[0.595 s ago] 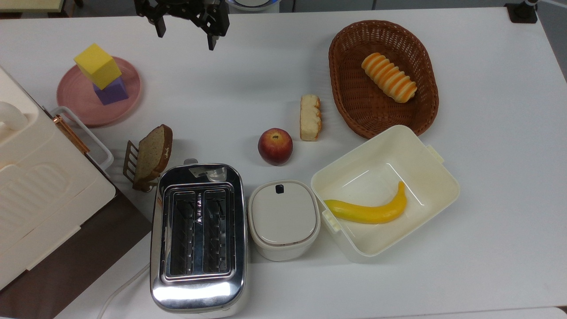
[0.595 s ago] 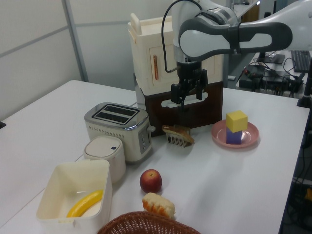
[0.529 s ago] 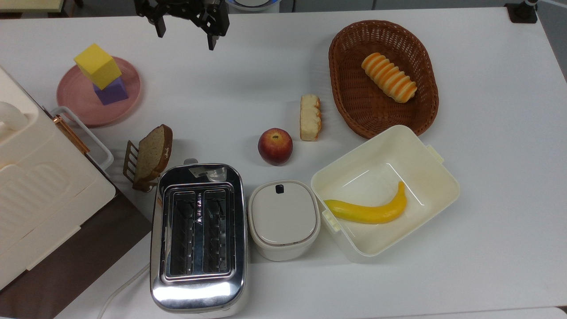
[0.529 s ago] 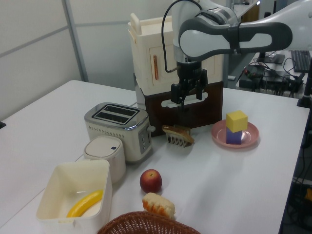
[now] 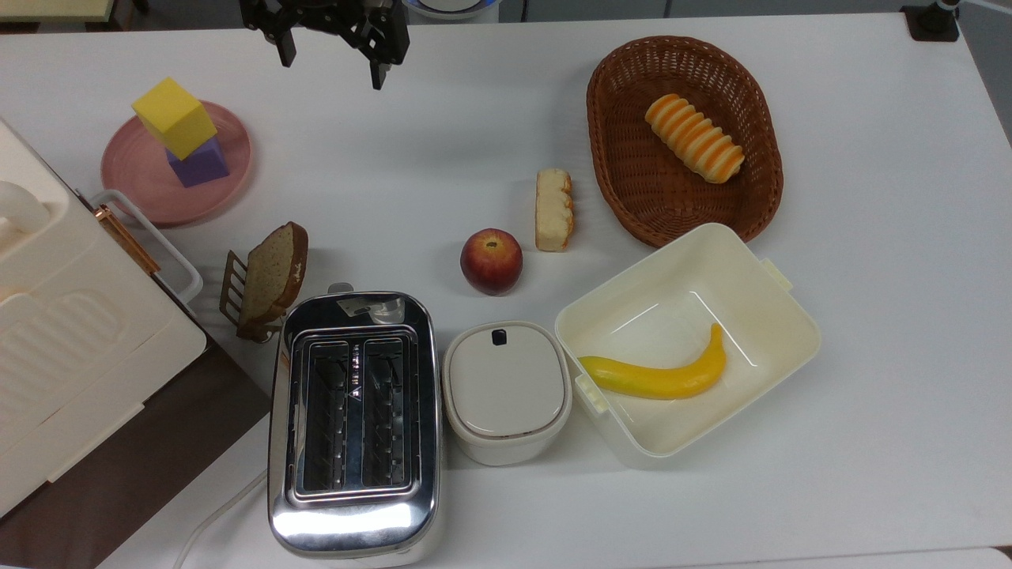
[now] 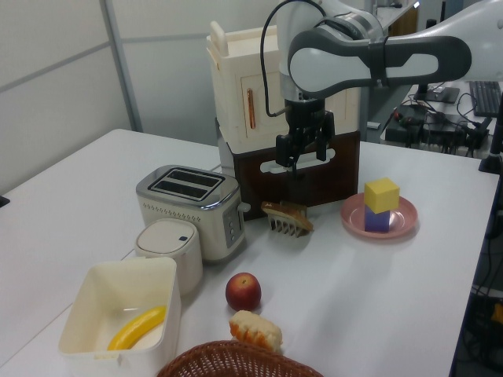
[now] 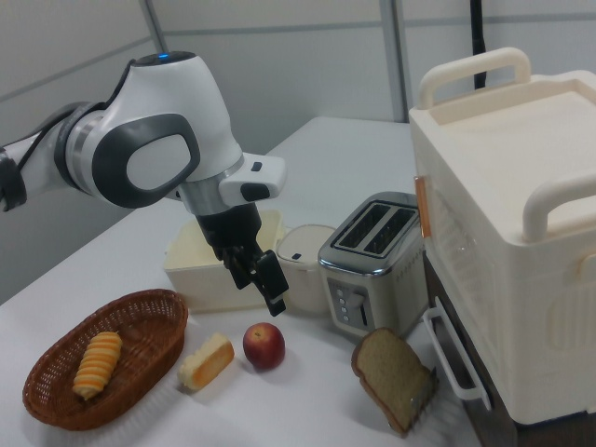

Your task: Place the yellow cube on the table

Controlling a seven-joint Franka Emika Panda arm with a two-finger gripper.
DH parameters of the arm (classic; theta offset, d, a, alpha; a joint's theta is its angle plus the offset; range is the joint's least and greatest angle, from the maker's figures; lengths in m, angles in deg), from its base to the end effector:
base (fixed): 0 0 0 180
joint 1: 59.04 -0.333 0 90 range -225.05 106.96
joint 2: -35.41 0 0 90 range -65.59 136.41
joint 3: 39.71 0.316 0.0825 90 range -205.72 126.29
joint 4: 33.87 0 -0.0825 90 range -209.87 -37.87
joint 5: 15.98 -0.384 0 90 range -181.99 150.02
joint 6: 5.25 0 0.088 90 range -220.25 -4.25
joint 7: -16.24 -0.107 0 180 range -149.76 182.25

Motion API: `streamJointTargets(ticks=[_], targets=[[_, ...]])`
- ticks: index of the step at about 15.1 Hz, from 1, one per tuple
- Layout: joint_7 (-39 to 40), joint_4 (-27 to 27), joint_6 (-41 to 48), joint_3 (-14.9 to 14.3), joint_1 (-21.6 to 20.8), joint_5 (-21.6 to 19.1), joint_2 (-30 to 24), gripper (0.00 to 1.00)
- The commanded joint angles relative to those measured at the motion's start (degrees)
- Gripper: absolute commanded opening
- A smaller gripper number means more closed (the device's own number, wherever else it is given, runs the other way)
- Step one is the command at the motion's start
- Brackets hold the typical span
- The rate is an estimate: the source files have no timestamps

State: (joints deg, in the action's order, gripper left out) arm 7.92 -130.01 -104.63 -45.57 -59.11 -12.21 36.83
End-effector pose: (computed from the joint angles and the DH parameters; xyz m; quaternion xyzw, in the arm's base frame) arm 0.5697 -0.0632 0.5743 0.9923 -0.1179 0.0167 0.0334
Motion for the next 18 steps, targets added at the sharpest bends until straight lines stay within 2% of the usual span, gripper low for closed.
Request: streamJointTargets(ticks=[1, 7, 9, 11, 15, 18], targets=[[1.21, 0.16, 1.11, 0.40, 0.51, -1.05, -0.46, 1.00], [3.31, 0.25, 1.46, 0.40, 0.77, -0.79, -0.28, 1.00], [0.17, 0.25, 1.64, 0.49, 0.77, -0.17, -0.46, 1.00], [-6.41, 0.33, 1.47, -0.30, 1.47, -0.17, -0.99, 1.00], [-15.12, -0.28, 1.73, -0.12, 8.57, -0.26, -2.92, 1.00], [-16.55, -0.63, 0.94, 0.40, 15.43, -0.52, -2.05, 1.00]])
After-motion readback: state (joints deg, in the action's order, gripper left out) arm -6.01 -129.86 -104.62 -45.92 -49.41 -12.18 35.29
